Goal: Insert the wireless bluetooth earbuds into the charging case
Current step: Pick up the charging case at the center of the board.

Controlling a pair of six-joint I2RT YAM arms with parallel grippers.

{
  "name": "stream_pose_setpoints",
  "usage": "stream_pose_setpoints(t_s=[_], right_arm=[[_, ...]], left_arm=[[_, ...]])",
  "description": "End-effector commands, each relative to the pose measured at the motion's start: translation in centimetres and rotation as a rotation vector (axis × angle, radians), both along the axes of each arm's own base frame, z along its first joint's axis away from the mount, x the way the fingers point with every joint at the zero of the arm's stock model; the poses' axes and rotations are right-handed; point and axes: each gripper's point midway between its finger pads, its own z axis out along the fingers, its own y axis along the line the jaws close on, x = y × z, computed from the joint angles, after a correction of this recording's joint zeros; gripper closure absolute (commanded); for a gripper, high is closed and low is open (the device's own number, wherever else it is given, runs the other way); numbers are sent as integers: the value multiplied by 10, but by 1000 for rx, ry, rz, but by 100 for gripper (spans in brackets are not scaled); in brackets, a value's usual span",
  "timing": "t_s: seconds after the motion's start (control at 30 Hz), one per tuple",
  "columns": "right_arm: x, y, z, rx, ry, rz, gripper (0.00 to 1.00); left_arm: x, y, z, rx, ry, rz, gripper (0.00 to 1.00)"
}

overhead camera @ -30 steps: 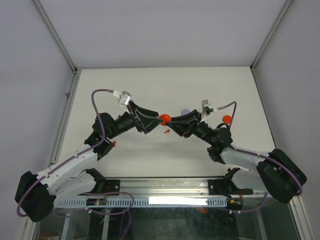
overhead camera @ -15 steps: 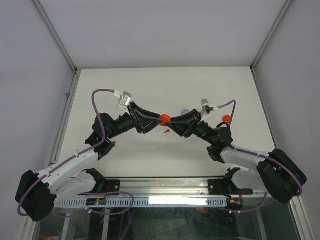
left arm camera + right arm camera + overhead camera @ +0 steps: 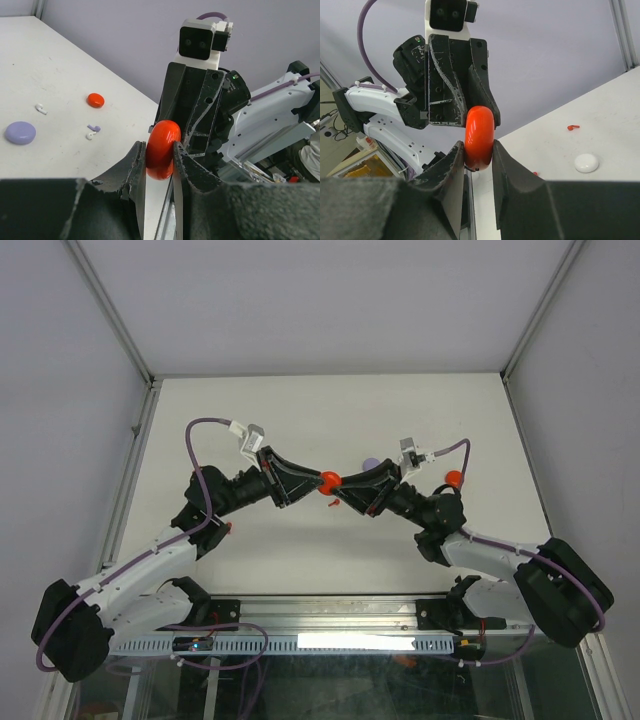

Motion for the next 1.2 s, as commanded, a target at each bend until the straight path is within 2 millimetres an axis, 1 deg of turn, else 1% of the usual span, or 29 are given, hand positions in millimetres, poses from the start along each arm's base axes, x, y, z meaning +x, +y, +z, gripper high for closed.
stream_pose_setpoints(t_s=[0.0,0.03,0.1,0.13,0.2,0.27,0.4,0.57,0.7,1.03,1.17], right_arm=[[-4,-3,28,24,-99,-1,80],[-3,-2,24,6,-89,-3,76],[-4,-1,24,-9,-92,-3,68],[-4,-1,25,-13,-94,-3,64],[-5,-1,24,-30,-102,3,58],[-6,1,21,-63,-115,12,50],[-10,7,15,-155,-150,57,46],[-16,14,5,-248,-178,133,48],[-20,16,0,-272,-187,177,53],[-23,16,-4,-292,-201,226,65],[-26,17,-6,-295,-207,245,72]], left_arm=[[-3,4,13,25,-81,-4,89],[-4,4,13,36,-85,-2,91],[-4,5,14,55,-99,-1,95],[-4,5,13,66,-104,-2,96],[-3,5,13,89,-112,-4,99],[-4,4,11,122,-118,-15,100],[-4,2,9,186,-130,-37,100],[-7,1,9,218,-152,-66,100],[-11,-1,8,235,-166,-100,100],[-15,-1,8,286,-194,-136,100],[-18,0,8,288,-213,-147,100]])
